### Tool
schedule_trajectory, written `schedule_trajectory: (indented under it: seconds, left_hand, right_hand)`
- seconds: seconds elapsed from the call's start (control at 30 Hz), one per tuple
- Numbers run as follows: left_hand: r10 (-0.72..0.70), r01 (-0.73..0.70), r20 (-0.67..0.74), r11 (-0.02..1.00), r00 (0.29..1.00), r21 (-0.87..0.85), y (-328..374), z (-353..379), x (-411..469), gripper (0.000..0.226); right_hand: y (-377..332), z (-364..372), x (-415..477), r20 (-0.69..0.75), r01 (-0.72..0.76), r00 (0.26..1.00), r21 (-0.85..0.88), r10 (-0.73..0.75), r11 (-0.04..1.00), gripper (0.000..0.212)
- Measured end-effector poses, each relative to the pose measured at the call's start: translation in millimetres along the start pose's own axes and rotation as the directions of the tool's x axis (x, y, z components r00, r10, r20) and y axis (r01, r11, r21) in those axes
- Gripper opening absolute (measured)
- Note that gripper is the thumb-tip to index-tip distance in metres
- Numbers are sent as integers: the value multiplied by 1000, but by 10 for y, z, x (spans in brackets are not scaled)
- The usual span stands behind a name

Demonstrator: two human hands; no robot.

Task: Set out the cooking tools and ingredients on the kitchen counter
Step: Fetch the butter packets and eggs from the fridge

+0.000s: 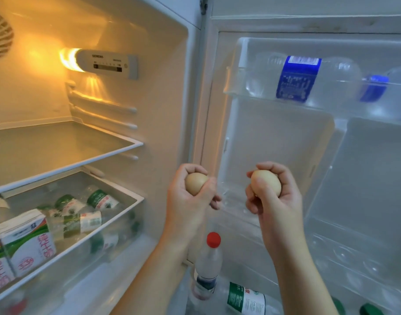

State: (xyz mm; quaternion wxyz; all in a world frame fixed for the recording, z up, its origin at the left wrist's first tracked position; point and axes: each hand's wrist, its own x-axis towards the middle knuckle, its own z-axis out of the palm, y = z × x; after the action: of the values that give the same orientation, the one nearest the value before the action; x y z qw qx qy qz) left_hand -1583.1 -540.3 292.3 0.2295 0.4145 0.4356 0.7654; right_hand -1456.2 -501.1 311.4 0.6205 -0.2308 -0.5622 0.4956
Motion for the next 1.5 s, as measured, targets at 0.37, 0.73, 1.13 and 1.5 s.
schedule_trajectory:
  seconds: [0.37, 0.73, 1.13, 1.5]
  left_hand:
    - [-150, 20, -427, 956, 892, -293, 329, -834, -888, 21]
    - [-162, -403, -947, 875, 276, -267, 837, -726, -2838, 14]
    - [31, -670, -980, 726, -195, 156, 1354, 736, -5131, 31]
    - [254, -370, -624, 621, -739, 692, 1460, 3412, -7436, 17]
  right_hand:
    - [311, 960, -574, 708, -634, 666, 369, 236, 680, 28]
    - [-1, 951, -2152, 976, -939, -148, -189, 161, 286, 17]
    - [-1213, -222, -3756, 670, -676, -733, -703, -114, 221, 23]
    - [-2412, -3086, -5366, 289, -363, -920, -882, -263, 300, 10]
